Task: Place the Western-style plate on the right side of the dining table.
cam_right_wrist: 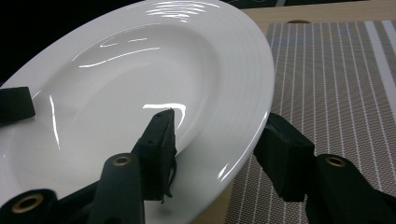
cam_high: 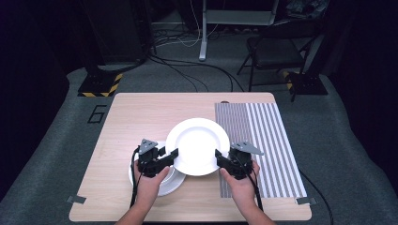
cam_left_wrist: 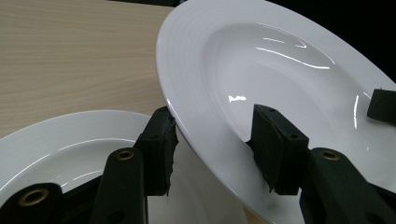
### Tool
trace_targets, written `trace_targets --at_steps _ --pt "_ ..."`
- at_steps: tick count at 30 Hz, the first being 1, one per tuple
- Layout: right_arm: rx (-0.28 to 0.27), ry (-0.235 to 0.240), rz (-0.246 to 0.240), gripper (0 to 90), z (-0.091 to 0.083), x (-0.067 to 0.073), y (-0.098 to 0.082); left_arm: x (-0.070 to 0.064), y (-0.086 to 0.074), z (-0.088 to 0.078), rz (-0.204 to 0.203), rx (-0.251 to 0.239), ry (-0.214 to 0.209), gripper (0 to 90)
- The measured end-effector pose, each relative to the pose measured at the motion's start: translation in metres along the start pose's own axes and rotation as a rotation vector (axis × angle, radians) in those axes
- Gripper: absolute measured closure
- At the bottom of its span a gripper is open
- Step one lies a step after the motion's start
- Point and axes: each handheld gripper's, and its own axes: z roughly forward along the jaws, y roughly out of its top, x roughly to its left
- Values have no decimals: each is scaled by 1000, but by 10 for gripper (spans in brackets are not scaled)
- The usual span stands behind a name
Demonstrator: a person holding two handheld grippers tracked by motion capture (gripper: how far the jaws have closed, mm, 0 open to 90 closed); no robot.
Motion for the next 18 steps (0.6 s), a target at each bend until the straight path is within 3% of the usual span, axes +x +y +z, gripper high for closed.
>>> trace_targets --at_steps 18 --pt "-26 -113 60 480 -36 -34 -9 -34 8 33 42 17 -105 511"
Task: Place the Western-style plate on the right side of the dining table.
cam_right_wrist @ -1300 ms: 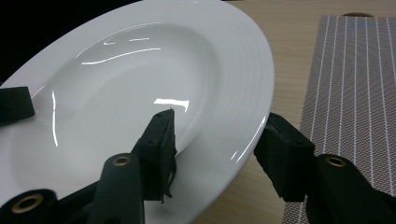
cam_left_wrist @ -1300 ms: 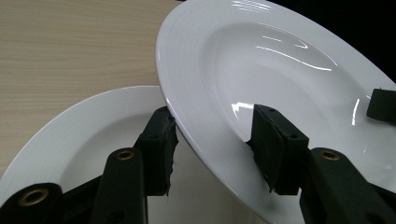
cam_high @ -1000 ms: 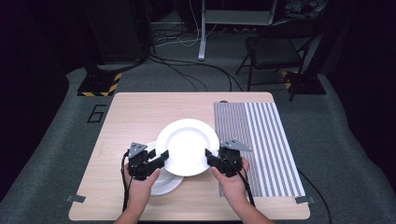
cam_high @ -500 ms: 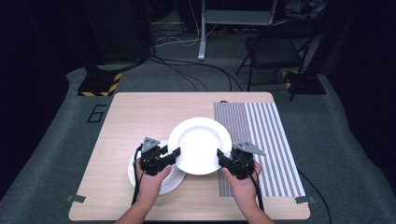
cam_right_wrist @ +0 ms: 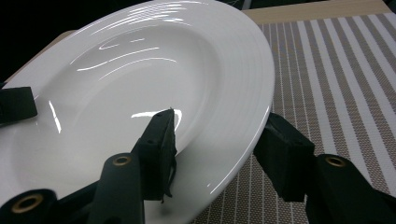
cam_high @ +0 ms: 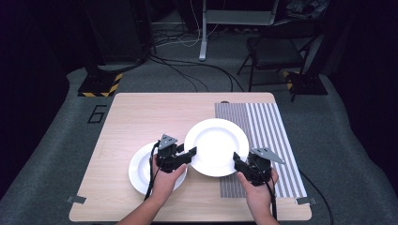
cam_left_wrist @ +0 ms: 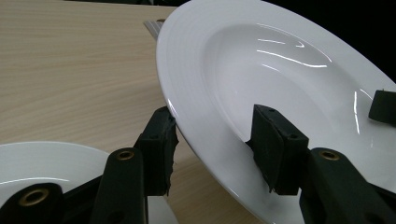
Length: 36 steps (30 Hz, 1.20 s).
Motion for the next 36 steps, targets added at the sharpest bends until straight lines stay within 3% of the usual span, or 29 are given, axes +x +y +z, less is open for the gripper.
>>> trace_targets --at_steps 18,36 --pt "-29 -65 43 480 -23 -23 -7 -24 4 24 32 22 -79 512" --pt "-38 -99 64 480 -40 -42 -13 -44 5 40 43 30 -118 513"
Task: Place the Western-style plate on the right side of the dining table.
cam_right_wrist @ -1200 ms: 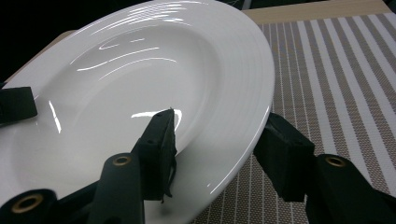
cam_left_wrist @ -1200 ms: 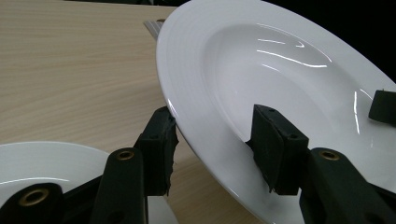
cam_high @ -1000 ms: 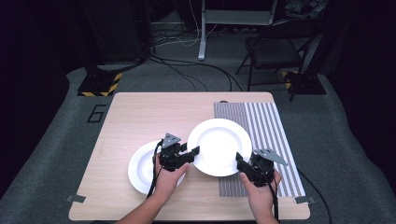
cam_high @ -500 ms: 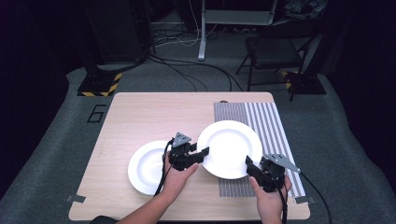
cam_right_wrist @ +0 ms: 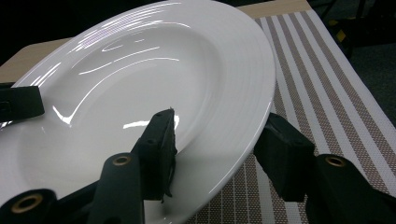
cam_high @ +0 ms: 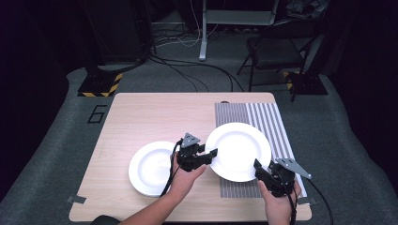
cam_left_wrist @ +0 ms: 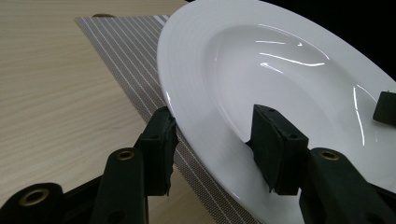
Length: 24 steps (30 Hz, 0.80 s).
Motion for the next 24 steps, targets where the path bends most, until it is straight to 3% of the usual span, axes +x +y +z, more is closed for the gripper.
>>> trace_targets --at_steps 24 --pt "-7 -21 21 480 -8 -16 -3 -12 2 15 16 12 -17 516"
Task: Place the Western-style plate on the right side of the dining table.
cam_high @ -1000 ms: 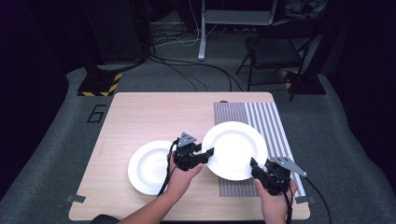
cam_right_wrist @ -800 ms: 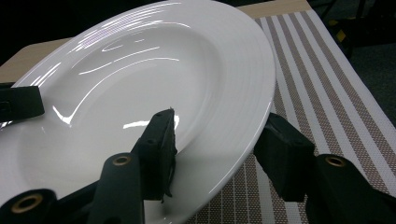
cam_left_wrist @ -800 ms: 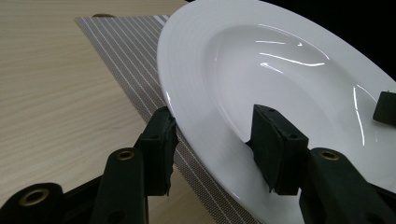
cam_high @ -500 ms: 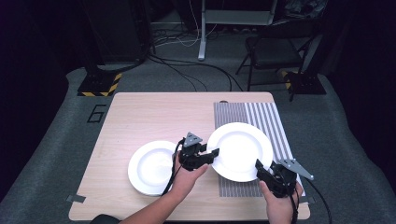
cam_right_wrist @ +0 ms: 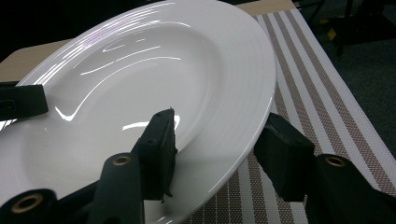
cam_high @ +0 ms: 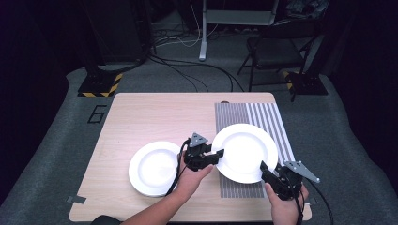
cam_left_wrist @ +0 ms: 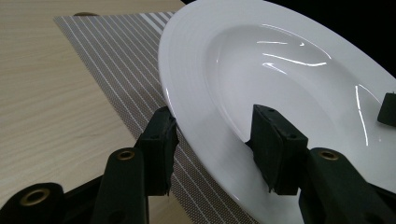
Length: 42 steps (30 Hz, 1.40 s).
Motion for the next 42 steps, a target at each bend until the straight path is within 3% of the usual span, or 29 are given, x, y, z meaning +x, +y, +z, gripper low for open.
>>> trace_targets --at_steps 25,42 --pt "-6 2 5 480 5 -12 -1 2 3 20 14 15 -7 519" --pt "-19 15 -2 489 20 -18 7 14 8 40 -15 4 -9 520"
